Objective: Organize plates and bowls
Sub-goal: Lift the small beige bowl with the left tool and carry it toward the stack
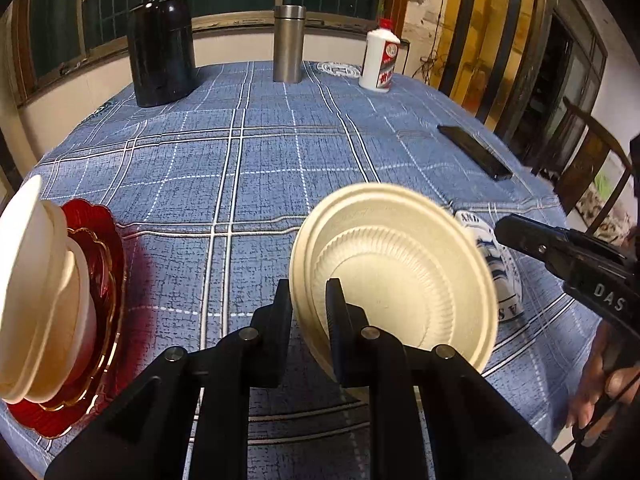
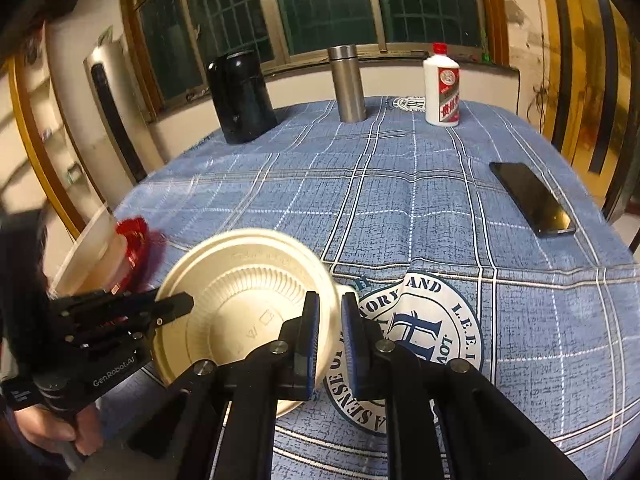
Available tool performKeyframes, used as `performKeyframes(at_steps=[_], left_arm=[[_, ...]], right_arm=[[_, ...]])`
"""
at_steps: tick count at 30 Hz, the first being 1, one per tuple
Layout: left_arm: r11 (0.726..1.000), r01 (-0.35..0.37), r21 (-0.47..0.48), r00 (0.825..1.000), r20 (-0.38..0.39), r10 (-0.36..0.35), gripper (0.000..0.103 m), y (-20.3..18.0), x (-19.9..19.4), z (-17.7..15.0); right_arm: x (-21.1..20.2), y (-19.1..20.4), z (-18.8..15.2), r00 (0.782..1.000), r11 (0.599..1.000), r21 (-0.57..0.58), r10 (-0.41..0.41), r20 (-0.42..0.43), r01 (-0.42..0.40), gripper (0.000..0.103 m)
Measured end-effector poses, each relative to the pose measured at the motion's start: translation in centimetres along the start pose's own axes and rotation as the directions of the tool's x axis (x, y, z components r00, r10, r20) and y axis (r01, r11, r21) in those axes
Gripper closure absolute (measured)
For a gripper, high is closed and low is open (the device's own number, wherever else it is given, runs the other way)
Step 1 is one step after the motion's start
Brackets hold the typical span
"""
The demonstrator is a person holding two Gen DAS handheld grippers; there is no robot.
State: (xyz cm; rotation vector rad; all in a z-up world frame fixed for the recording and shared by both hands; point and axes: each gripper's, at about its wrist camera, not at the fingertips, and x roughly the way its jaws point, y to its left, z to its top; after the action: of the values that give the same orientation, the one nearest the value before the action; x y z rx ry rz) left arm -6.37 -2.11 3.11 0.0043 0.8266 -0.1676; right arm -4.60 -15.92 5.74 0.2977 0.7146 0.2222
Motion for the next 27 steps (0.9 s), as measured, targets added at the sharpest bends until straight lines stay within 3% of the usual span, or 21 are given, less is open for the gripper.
performKeyframes(at_steps=[1,4,6,10,12,13,14,15,27], left_arm=[[1.000,-0.006,0.001,1.000,0.004,0.006,0.089,0.1,-0.1,0.1],[1.000,-0.012,-0.004,1.000,0.003,0.012,0.089,0.3,-0.1,0.0],[1.000,-0.015,-0.002,1.000,-0.001,0.015,0.089,0.3,0.1,0.0],[1.000,-0.022,0.009,1.000,-0.005,0.023,0.089,0.0,0.3,-0.2],[0.999,-0.036,0.021,0.999,-0.002,0.036,0.089,-0.1,0.4,-0.2],[0.997,-0.060,0.037,0.998,0.002,0.060,0.089,-0.4,0.4,-0.3],[0.996,-0.073,0.042,0.997,0.006,0.073,0.089,-0.4,0.4,-0.3],[0.996,-0.075,0.043,0.997,0.009,0.074,0.089,-0.4,0.3,-0.3],[0.993,-0.101,0.056,0.993,0.064,0.097,0.089,-0.5,-1.0,0.2]], right_arm=[[-0.2,-0.3,0.1,1.000,1.000,0.010,0.010,0.001,-0.010,0.079],[-0.3,-1.2,0.0,0.998,0.997,0.059,0.054,-0.026,-0.053,0.077],[0.3,-1.8,-0.3,0.992,0.989,0.104,0.109,-0.070,-0.102,0.070],[1.6,-1.7,-1.1,0.975,0.976,0.140,0.184,-0.121,-0.166,0.069],[2.4,-1.6,-1.3,0.969,0.971,0.159,0.203,-0.140,-0.181,0.071],[2.5,-1.6,-1.5,0.971,0.972,0.160,0.194,-0.140,-0.172,0.076],[2.5,-1.5,-1.5,0.974,0.975,0.154,0.181,-0.137,-0.159,0.088],[2.5,-1.5,-1.5,0.976,0.977,0.149,0.175,-0.133,-0.155,0.089],[1.1,-1.0,-0.6,0.982,0.979,0.128,0.171,-0.085,-0.159,0.092]])
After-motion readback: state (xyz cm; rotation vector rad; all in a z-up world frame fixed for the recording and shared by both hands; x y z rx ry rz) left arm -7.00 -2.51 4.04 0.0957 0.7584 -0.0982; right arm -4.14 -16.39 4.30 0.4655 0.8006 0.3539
